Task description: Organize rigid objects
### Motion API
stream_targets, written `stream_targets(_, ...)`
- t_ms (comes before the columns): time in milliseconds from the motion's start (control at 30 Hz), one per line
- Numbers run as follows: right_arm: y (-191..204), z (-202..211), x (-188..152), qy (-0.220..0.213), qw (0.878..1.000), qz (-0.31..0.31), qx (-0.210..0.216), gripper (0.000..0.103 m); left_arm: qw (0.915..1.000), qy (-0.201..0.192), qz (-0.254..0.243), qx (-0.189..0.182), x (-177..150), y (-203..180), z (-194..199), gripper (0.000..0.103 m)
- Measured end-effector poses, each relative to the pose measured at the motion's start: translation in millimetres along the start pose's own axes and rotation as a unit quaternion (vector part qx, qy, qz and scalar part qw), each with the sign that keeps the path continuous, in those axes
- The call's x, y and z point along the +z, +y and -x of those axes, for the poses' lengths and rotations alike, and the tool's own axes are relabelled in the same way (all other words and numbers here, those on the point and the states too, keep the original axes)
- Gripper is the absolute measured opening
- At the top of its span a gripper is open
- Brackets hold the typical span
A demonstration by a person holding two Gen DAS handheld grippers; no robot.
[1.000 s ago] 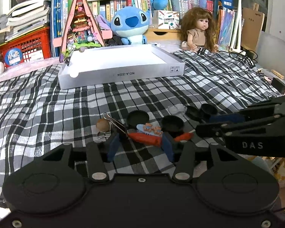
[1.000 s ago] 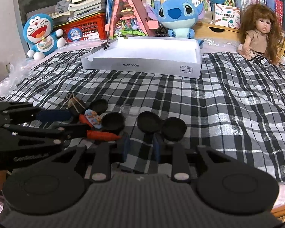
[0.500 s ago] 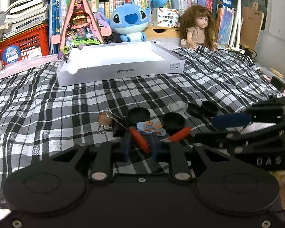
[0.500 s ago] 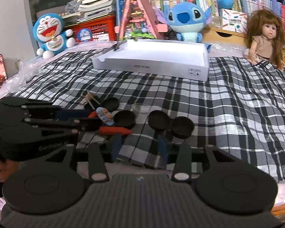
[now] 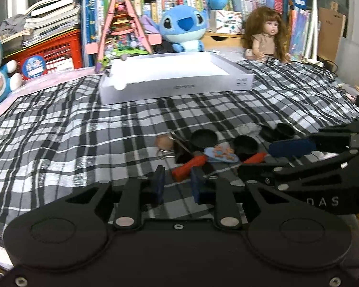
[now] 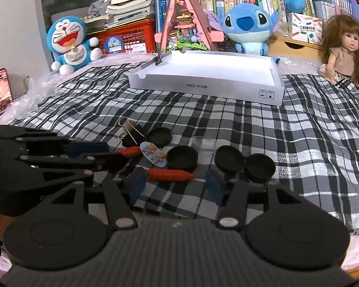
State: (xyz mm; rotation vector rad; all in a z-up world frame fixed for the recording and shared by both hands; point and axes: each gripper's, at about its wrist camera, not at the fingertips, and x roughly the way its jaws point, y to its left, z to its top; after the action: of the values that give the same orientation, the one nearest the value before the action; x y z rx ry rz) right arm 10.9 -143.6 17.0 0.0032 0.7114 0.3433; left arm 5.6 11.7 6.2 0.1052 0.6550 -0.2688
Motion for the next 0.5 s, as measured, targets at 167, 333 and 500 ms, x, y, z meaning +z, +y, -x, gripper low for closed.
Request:
stream_targets(167,5.9,-4.6,-1.6,-0.005,1.000,0.001,-0.015,0.071,0.9995,0.002,0.018,0.024,1.4,8.1,-3.4,0.024)
stream_targets(333,10.1,-5.5,-5.0,-0.011,1.000,0.013,-0.023,0.062,0.9995,-0.001,0.023,0.020,1.2,9.2,-2.1,0.032)
stream_targets(500,7.2,-2.6,-5.5,-0.015,1.000,0.008,-0.024,0.050,0.9995,-0.006,0.027,0.013,0.3,3.4,1.0,0.042)
